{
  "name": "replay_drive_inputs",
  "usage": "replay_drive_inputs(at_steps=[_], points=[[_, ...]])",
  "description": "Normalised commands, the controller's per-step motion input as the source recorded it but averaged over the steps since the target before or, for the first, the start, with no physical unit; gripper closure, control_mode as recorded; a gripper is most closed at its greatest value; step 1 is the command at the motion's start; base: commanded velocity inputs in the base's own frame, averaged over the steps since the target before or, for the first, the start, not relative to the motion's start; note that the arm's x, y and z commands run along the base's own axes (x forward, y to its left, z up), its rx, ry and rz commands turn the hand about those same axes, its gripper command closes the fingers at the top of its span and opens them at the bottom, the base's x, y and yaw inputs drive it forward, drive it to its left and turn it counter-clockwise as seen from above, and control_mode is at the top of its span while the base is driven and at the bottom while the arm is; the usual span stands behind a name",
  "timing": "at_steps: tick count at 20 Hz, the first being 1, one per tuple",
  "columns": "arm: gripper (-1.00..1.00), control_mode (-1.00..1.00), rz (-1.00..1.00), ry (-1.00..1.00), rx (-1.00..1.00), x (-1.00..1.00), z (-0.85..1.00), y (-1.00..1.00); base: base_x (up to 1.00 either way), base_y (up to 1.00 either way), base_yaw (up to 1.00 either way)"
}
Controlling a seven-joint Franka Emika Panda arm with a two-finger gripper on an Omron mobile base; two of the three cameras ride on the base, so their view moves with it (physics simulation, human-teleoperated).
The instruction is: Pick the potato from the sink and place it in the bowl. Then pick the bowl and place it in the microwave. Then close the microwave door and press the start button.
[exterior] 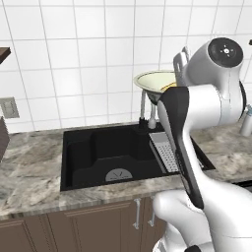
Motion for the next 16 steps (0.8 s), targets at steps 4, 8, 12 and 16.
replay_drive_inputs(at_steps=[4,8,12,16], points=[[1.0,-1.0,0.03,-0.02,0.04,-0.12,0.0,-0.01,0.0,0.0,0.0],[1.0,-1.0,0.0,0.0,0.0,0.0,0.0,0.0,0.0,0.0,0.0],[1.0,-1.0,0.0,0.0,0.0,0.0,0.0,0.0,0.0,0.0,0.0],[1.0,-1.0,0.0,0.0,0.0,0.0,0.0,0.0,0.0,0.0,0.0]])
